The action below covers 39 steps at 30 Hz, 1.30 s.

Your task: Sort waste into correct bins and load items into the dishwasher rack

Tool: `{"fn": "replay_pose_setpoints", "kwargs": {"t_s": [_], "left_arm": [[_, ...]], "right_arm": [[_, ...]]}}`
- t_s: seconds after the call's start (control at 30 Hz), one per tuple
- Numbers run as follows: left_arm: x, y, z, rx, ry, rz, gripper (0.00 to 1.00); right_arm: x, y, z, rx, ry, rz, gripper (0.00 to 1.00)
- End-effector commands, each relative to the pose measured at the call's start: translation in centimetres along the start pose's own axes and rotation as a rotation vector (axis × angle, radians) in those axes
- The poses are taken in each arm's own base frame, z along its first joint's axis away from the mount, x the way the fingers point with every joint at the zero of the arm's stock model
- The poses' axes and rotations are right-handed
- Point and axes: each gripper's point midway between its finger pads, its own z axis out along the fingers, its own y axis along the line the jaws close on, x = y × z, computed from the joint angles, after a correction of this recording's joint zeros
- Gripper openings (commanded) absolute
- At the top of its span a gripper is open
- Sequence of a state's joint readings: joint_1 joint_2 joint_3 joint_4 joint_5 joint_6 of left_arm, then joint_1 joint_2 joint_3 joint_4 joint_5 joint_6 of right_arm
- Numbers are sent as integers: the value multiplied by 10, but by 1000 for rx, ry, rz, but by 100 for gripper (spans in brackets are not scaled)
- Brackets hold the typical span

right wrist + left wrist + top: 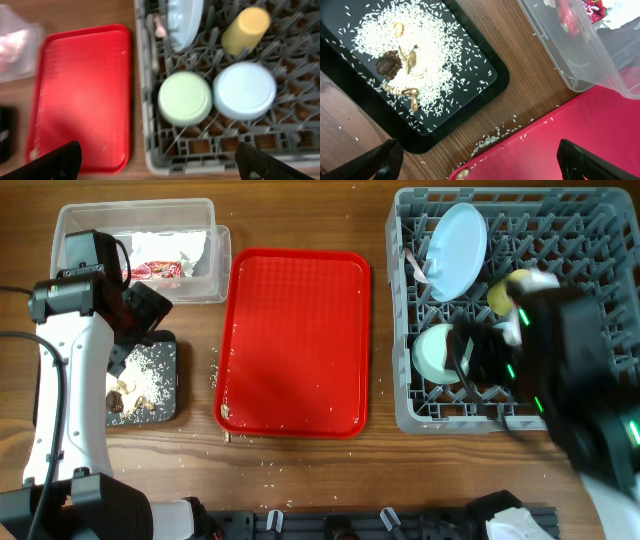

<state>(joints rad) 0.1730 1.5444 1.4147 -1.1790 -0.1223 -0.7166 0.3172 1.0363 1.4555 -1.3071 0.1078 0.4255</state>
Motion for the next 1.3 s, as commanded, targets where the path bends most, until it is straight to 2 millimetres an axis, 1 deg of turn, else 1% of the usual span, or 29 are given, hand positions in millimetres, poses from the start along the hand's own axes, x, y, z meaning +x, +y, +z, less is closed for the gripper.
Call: {"fn": "replay_pose_setpoints", "kwargs": {"t_s": [0.0, 0.03, 0.1, 0.13, 0.17, 0.27, 0.33, 0.43, 0.5, 0.53, 0.57, 0.6, 0.7, 0.87, 1.0, 1.13, 1.27], "left_arm": [[-4, 2, -2, -2, -14, -8, 100], [-4, 2, -2, -2, -14, -8, 100], [-4, 2, -2, -2, -14, -8, 100], [-4, 2, -2, -2, -14, -8, 100], [-4, 2, -2, -2, -14, -8, 100], [-4, 2, -2, -2, -14, -8, 100], [-4, 2, -2, -2, -14, -8, 100], [-4, 2, -2, -2, -14, -8, 100], [-4, 2, -2, -2, -14, -8, 100], [-4, 2, -2, -2, -14, -8, 100], [-4, 2, -2, -2, -14, -8, 100], [-4, 2, -2, -2, -14, -8, 100], [-4, 2, -2, -2, -14, -8, 100], [-4, 2, -2, -2, -14, -8, 100], [-4, 2, -2, -2, -14, -8, 100], [-4, 2, -2, -2, -14, -8, 100], [-4, 2, -2, -2, -14, -8, 100]], "right_arm": [[29, 19, -27, -204, 4, -1, 100], [32, 22, -35, -241, -7, -3, 100], [34, 21, -49, -265, -50, -4, 100], [37, 19, -50, -263, -47, -4, 100], [41, 16, -49, -246, -33, -7, 100], [43, 0, -46, -156, -32, -3, 100], [44, -7, -44, -121, -32, -5, 100], [42, -4, -38, -131, -50, -68, 100], [36, 2, -29, -160, -95, -126, 100], [33, 10, -23, -200, -136, -191, 100], [30, 20, -16, -255, -212, -283, 100], [29, 25, -9, -283, -285, -347, 100], [32, 26, 14, -304, -442, -416, 100], [46, 10, 53, -304, -680, -374, 100], [60, -1, 76, -307, -774, -329, 100], [65, -17, 91, -289, -820, -250, 100], [65, -33, 98, -244, -862, -205, 99]]}}
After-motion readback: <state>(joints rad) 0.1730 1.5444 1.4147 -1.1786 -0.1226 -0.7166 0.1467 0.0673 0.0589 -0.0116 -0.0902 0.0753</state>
